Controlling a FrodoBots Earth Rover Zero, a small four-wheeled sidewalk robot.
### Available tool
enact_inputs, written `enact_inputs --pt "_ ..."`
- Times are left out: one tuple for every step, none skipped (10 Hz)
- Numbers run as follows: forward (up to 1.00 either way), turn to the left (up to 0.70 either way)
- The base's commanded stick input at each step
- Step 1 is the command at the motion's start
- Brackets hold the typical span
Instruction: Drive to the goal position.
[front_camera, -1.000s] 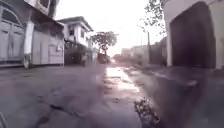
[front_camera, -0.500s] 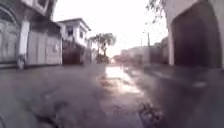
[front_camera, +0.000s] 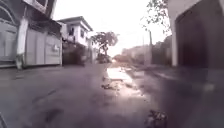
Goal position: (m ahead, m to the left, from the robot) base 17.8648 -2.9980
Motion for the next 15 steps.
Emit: enact_inputs --pt "1.0 -0.13" --pt "1.0 -0.16" --pt "1.0 -0.18" --pt "1.0 -0.21" --pt "1.0 -0.23" --pt "1.0 -0.26" --pt "1.0 -0.28" --pt "1.0 -0.31" --pt "1.0 -0.33" --pt "1.0 -0.36" --pt "1.0 -0.38" --pt "1.0 -0.4" --pt "1.0 -0.4" --pt "1.0 -0.4" --pt "1.0 -0.4"
